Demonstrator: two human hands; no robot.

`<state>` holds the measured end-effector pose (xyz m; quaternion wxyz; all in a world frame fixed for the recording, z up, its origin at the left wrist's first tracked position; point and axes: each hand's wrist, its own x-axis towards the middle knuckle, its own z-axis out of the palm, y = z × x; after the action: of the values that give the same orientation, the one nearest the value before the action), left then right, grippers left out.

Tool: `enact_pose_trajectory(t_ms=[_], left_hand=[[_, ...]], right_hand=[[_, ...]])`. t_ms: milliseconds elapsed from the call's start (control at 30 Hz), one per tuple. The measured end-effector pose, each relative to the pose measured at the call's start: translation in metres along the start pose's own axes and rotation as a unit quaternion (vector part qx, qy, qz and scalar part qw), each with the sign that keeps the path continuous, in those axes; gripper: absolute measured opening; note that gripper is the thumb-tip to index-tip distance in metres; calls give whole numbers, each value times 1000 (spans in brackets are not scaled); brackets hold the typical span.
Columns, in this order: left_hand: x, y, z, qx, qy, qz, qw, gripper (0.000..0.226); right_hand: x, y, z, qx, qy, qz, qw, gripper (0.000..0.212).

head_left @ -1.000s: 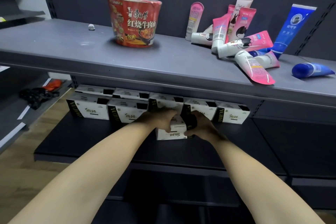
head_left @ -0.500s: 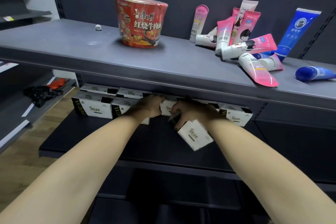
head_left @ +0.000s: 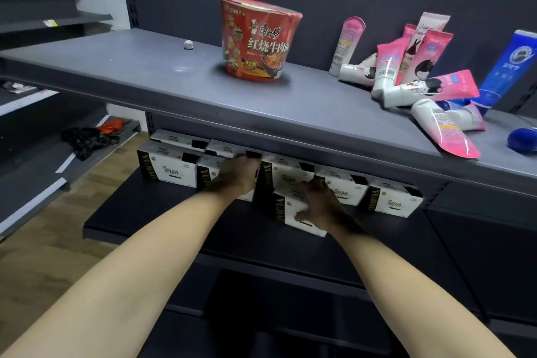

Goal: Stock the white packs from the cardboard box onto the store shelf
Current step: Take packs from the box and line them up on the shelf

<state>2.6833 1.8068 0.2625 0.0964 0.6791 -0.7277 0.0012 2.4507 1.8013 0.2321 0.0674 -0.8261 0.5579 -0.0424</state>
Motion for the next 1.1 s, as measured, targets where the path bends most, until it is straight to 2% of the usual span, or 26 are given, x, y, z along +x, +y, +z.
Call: enact_pose_trajectory(t_ms=[100,233,433,533,700,767,867,967,1100], left_hand=[[-1,-14,1,35,14,-32,999,35],[-3,-27,8,42,18,-20,999,44],[4,-25,10,63,17,-16,998,31],[8,-25,12,68,9,-18,997,28],[10,-24,19,105,5,-6,994,45],[5,-19,24,160,23,3,987,50],[4,-14,34,216,-5,-6,976,53],[17,-19,46,223,19,6,975,53],[0,6,12,196,-11,15,980,58]], right_hand=[[13,-16,7,-77,40,17,996,78],[33,-35,14,-85,58,10,995,77],[53,-54,16,-121,84,41,988,60],[59,-53,22,-142,104,45,983,62],[61,-53,33,-136,152,49,978,52],[57,-56,33,-126,145,50,980,55],[49,-54,31,-99,116,21,988,69],[40,-43,28,-71,104,-3,992,75],[24,-25,24,-54,107,-32,992,72]])
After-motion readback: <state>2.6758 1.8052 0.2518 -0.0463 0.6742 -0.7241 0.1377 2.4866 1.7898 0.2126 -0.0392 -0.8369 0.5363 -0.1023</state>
